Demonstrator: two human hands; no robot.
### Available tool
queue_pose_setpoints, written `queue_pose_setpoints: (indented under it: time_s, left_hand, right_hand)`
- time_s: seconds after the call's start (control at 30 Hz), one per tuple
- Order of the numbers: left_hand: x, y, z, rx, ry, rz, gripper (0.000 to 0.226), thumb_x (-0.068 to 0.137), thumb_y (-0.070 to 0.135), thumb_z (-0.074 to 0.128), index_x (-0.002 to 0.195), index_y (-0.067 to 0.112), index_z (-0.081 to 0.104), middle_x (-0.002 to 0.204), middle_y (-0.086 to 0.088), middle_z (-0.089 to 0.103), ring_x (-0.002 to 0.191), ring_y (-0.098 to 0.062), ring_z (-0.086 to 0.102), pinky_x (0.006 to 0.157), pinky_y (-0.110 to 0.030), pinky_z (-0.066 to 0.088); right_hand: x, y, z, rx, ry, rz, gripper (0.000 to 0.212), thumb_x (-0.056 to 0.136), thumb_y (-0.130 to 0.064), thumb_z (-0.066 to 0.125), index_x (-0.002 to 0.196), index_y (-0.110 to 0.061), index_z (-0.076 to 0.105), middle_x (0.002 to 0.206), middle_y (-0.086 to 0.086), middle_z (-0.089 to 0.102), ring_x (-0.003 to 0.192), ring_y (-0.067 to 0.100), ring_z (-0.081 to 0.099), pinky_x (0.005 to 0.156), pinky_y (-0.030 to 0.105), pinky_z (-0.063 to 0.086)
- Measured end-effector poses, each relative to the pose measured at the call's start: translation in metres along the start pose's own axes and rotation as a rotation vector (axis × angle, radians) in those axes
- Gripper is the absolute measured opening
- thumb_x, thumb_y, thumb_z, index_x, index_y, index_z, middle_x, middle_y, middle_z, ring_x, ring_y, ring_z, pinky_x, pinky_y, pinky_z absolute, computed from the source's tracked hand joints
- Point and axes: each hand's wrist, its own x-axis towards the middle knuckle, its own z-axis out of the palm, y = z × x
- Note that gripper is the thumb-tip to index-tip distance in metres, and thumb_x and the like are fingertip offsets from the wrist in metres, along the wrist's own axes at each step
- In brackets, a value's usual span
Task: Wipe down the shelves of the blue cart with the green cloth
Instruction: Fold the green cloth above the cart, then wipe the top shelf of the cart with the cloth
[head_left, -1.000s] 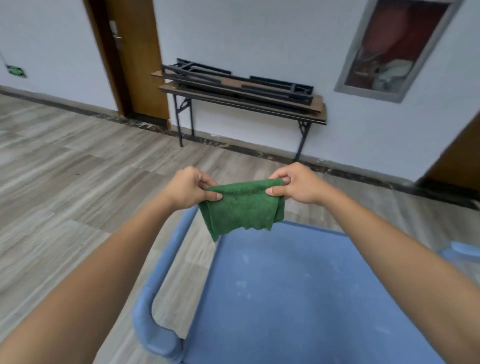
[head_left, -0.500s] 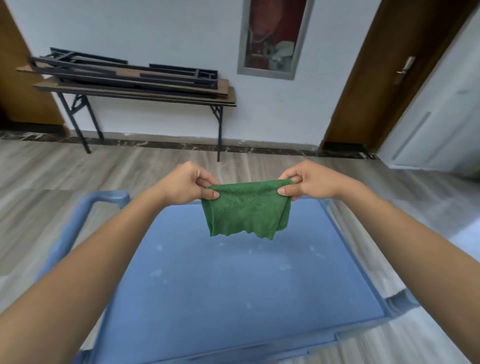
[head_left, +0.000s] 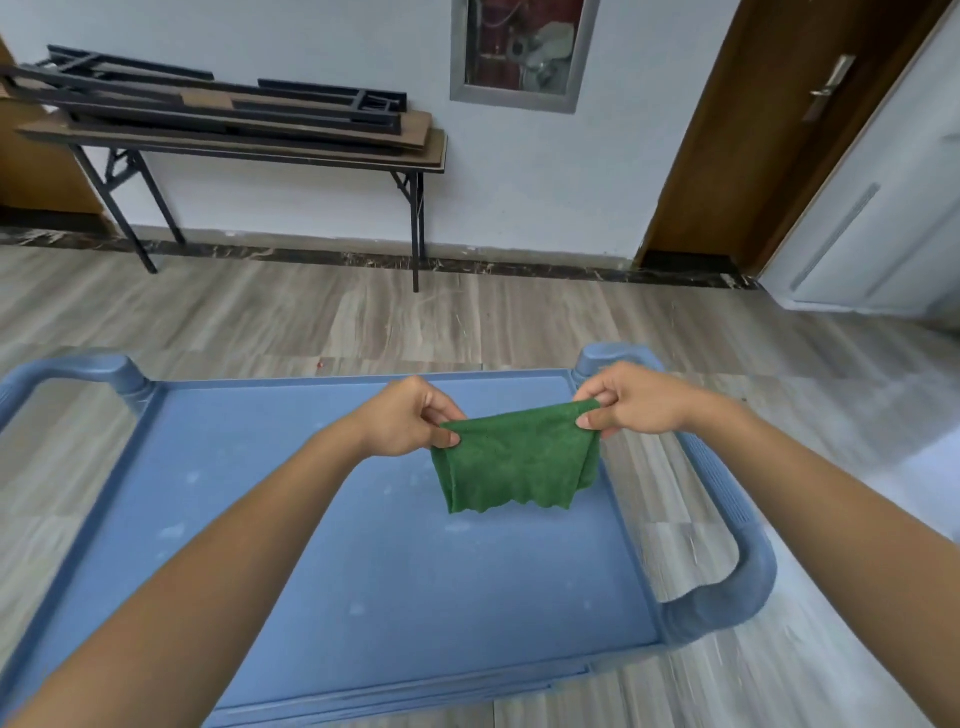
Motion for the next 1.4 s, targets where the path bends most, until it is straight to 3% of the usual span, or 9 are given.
queue_pose_setpoints:
  time_s: [0.27, 0.4, 0.5, 0.7, 0.83, 1.03, 1.13, 1.23, 1.4]
  left_hand:
    - [0.092, -0.01, 0.014, 0.145, 0.176, -0.018, 0.024, 0.089, -0.001, 0.071, 0.103, 0.016, 0.081, 0.097, 0.006, 0.078, 0.091, -0.009, 0.072, 0.089, -0.026, 0.057]
    - [0.136, -0.02, 0.015, 0.216, 0.28, -0.003, 0.029, 0.092, 0.001, 0.065, 0.107, 0.021, 0.08, 0.097, 0.006, 0.078, 0.092, -0.01, 0.07, 0.086, -0.021, 0.052]
    - [0.16, -0.036, 0.029, 0.26, 0.302, 0.001, 0.03, 0.093, 0.005, 0.063, 0.112, 0.023, 0.078, 0.102, 0.001, 0.078, 0.095, -0.017, 0.069, 0.089, -0.027, 0.053]
    - [0.17, -0.087, 0.087, 0.454, 0.1, -0.059, 0.035, 0.096, 0.009, 0.059, 0.127, 0.019, 0.07, 0.128, -0.005, 0.07, 0.123, -0.028, 0.059, 0.106, -0.031, 0.043]
    - [0.152, -0.107, 0.119, 0.526, -0.121, -0.093, 0.034, 0.093, 0.009, 0.057, 0.119, 0.021, 0.074, 0.122, 0.0, 0.072, 0.117, -0.023, 0.063, 0.101, -0.032, 0.048]
    - [0.143, -0.099, 0.119, 0.526, -0.031, -0.105, 0.017, 0.094, 0.021, 0.058, 0.1, 0.018, 0.074, 0.111, -0.008, 0.074, 0.109, -0.031, 0.063, 0.091, -0.04, 0.053]
    - [0.15, -0.093, 0.113, 0.542, 0.054, -0.119, 0.031, 0.097, 0.028, 0.056, 0.123, 0.018, 0.067, 0.122, -0.009, 0.069, 0.116, -0.033, 0.06, 0.094, -0.042, 0.052]
    - [0.171, -0.09, 0.107, 0.59, 0.144, -0.079, 0.036, 0.101, 0.029, 0.047, 0.133, 0.014, 0.057, 0.136, -0.01, 0.06, 0.125, -0.034, 0.053, 0.099, -0.045, 0.047]
    - [0.223, -0.095, 0.103, 0.692, 0.133, -0.224, 0.055, 0.107, 0.041, 0.028, 0.158, 0.022, 0.021, 0.169, -0.008, 0.009, 0.153, -0.035, 0.008, 0.122, -0.055, 0.015]
  right_hand:
    - [0.065, 0.057, -0.021, -0.106, 0.237, 0.004, 0.017, 0.096, -0.017, 0.07, 0.111, -0.019, 0.076, 0.105, 0.004, 0.077, 0.105, 0.021, 0.07, 0.102, 0.046, 0.052]
    - [0.089, 0.07, -0.023, -0.207, 0.434, -0.023, 0.019, 0.097, -0.013, 0.066, 0.109, -0.02, 0.078, 0.088, -0.003, 0.075, 0.088, 0.018, 0.068, 0.091, 0.039, 0.054]
    - [0.105, 0.083, -0.018, -0.263, 0.534, -0.037, 0.023, 0.093, -0.007, 0.065, 0.107, -0.019, 0.08, 0.092, 0.002, 0.078, 0.092, 0.024, 0.07, 0.086, 0.037, 0.053]
    - [0.108, 0.13, 0.044, -0.408, 0.331, 0.199, 0.034, 0.099, -0.015, 0.058, 0.129, -0.025, 0.071, 0.122, 0.007, 0.073, 0.115, 0.029, 0.064, 0.099, 0.033, 0.048]
    - [0.091, 0.149, 0.088, -0.478, 0.108, 0.326, 0.045, 0.094, -0.01, 0.054, 0.135, -0.023, 0.066, 0.13, 0.008, 0.067, 0.122, 0.029, 0.06, 0.103, 0.036, 0.05]
    - [0.102, 0.133, 0.105, -0.453, 0.291, 0.291, 0.039, 0.092, -0.019, 0.054, 0.129, -0.014, 0.065, 0.124, 0.011, 0.068, 0.115, 0.032, 0.063, 0.098, 0.039, 0.053]
    - [0.126, 0.125, 0.117, -0.411, 0.344, 0.226, 0.05, 0.101, -0.035, 0.048, 0.147, -0.016, 0.049, 0.148, 0.012, 0.054, 0.134, 0.033, 0.05, 0.111, 0.04, 0.042]
    - [0.159, 0.124, 0.129, -0.451, 0.333, 0.197, 0.064, 0.104, -0.049, 0.038, 0.161, -0.022, 0.024, 0.168, 0.015, 0.021, 0.155, 0.032, 0.019, 0.127, 0.046, 0.016]
    - [0.207, 0.136, 0.141, -0.515, 0.359, 0.17, 0.075, 0.098, -0.07, 0.019, 0.162, -0.035, 0.0, 0.169, 0.016, -0.012, 0.156, 0.033, -0.015, 0.123, 0.059, -0.009]
